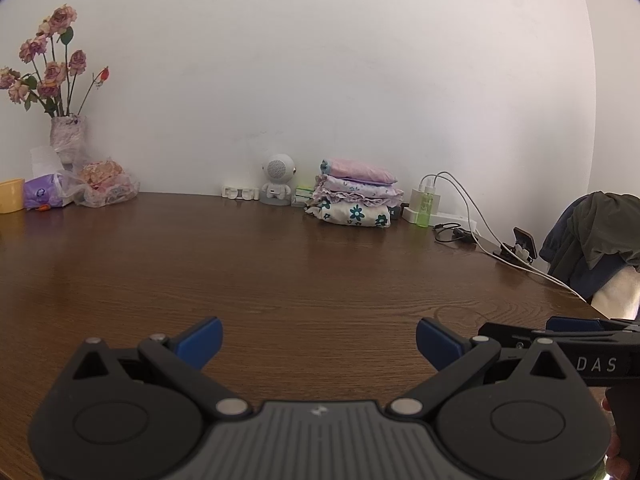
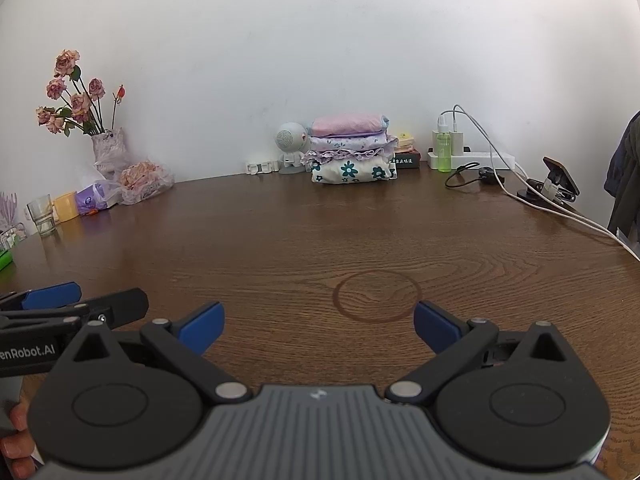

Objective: Fold clothes

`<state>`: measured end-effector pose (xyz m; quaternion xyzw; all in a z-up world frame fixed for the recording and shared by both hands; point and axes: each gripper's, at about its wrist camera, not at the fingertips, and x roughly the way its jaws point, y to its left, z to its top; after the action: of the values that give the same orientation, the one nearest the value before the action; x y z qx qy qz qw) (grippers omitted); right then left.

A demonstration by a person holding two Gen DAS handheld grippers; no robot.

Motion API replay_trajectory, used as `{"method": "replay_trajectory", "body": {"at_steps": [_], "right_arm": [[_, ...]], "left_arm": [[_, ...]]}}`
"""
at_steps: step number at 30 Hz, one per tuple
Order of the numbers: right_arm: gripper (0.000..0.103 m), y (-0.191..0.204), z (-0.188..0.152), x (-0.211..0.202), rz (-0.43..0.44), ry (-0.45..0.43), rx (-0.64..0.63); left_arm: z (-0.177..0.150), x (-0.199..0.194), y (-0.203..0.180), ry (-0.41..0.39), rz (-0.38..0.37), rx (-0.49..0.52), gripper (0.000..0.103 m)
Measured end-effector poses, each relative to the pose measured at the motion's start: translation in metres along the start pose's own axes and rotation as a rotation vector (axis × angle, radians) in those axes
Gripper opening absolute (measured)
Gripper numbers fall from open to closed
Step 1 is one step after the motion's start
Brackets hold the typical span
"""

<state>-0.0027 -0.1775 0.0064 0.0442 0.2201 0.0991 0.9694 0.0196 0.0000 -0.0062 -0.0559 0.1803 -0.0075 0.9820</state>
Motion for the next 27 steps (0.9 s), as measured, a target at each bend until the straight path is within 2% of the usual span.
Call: {"method": "replay_trajectory", "body": {"at_steps": [27], "right_arm": [[0.103,-0.0022,0.0000,0.0015,0.002,0.001,0.006]], "left_arm": [[0.0001,0.0011,0.0013,0.007,-0.001,0.000,0.103]]}}
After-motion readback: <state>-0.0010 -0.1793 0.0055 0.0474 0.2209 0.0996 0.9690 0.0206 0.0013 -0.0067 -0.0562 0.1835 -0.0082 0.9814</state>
